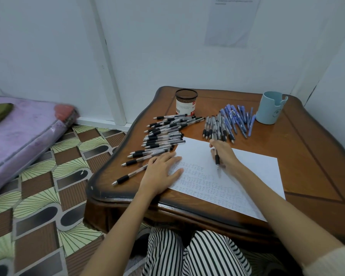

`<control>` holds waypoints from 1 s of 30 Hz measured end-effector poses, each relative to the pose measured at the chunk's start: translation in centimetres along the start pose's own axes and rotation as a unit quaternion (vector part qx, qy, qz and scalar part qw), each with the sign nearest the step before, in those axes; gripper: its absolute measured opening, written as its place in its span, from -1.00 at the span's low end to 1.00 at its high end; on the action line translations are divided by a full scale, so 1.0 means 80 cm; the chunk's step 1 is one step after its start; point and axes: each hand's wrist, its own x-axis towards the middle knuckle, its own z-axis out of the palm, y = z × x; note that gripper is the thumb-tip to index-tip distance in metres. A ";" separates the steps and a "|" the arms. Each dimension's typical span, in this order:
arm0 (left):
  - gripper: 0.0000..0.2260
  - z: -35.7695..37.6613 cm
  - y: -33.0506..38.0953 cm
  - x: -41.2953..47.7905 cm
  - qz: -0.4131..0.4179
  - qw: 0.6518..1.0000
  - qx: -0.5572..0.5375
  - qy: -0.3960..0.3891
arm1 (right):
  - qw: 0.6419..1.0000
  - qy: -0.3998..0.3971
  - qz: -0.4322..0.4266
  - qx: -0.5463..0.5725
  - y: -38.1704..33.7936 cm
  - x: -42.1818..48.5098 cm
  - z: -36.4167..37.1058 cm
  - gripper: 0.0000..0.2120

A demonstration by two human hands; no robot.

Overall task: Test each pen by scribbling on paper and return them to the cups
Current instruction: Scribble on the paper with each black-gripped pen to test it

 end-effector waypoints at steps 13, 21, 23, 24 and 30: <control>-0.57 -0.003 0.001 0.000 -0.013 1.000 -0.021 -0.015 | 0.907 0.122 -0.033 -0.401 -0.046 0.112 -0.036 -0.66; -0.59 0.003 -0.005 0.001 -0.003 1.000 -0.025 0.002 | 0.853 0.230 -0.241 -0.402 -0.029 0.105 -0.016 -0.75; -0.59 0.004 -0.004 0.001 -0.003 1.000 -0.028 0.001 | 0.855 0.157 -0.301 -0.393 -0.031 0.102 -0.003 -0.85; -0.59 0.004 -0.004 0.001 -0.003 1.000 -0.027 0.001 | 0.859 0.100 -0.313 -0.393 -0.033 0.100 0.005 -0.88; -0.59 0.002 -0.001 -0.001 0.001 1.000 -0.029 0.008 | 0.846 -0.095 -0.265 -0.452 -0.018 0.082 0.054 -0.74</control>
